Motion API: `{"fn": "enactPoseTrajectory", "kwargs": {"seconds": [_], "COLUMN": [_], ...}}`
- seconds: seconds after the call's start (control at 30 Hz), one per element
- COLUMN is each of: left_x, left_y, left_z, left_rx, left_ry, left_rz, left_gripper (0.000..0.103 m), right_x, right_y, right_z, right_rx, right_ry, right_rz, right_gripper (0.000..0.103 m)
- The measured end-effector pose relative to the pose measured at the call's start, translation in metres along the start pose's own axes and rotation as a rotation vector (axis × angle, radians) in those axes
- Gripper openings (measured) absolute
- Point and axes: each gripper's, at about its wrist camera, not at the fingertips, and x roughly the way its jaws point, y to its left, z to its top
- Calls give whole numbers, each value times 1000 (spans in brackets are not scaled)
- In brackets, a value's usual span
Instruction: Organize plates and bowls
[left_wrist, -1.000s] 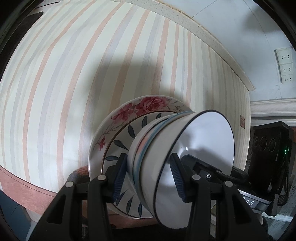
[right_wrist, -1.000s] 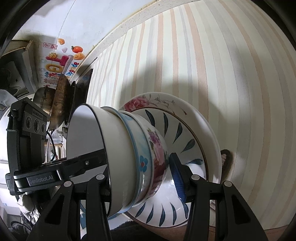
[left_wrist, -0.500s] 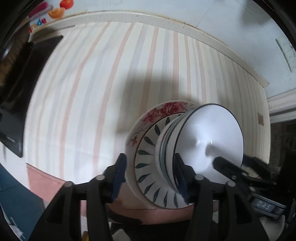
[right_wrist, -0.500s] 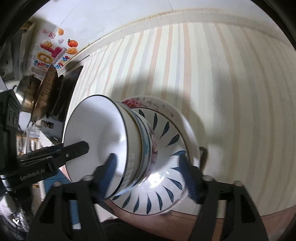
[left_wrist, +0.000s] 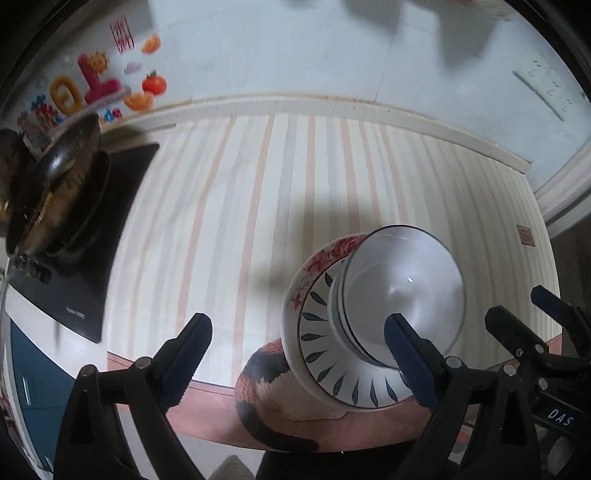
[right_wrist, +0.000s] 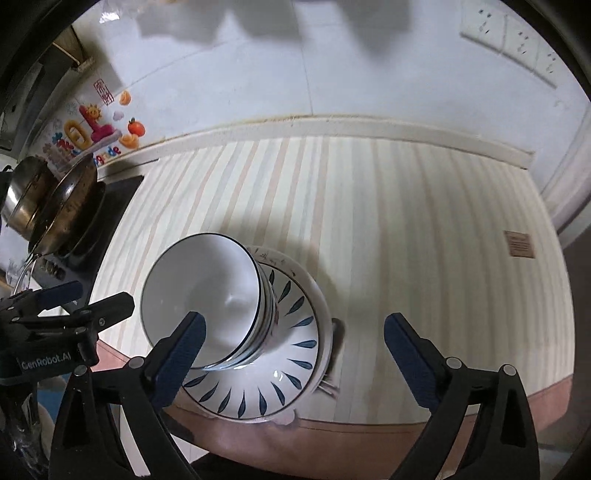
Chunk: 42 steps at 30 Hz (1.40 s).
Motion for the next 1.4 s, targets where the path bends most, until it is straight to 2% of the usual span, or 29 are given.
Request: {"fn": "enactPoseTrajectory", "kwargs": {"seconds": [0.13,0.33,0.4,0.43,0.57,0.8,1.07,1.17,1.4], "left_x": [-27,-84,-103,-113,-146,-202,-245,-256,-267], "left_y": [-5,-8,-10,-11,-15,-28,-23,-17,-7], "left_z": [-10,-29,-39,-45,-70,-127,-176,-192,-212], "left_rx": [17,-4,-15,-20,-40,-8,4,-12,-6], "left_ry": [-63,-208,-245,-265,-314,-361,-409,-421,-436], "left_rz": [1,15,14,11,25,39,52,38,66], "left_gripper": [96,96,98,103,103,103,103,103,103], "right_x": [-31,-95,-121,-130,-175,-249,-313,-327,-349], "right_y": [2,9,11,12,14,21,23,28,44], "right_z": [-9,-27,-37,-41,-65,-120,-180,-196,-218], "right_rx": [21,35,33,29,1,-42,-14,-11,-8], "right_ry": [-49,-143,-179,-191,-247,-305,-343,-356,-395], "right_rz": [-8,-3,-6,-8,2,5,-17,-30,-68], "right_gripper": [100,100,100,100,100,100,100,100,100]}}
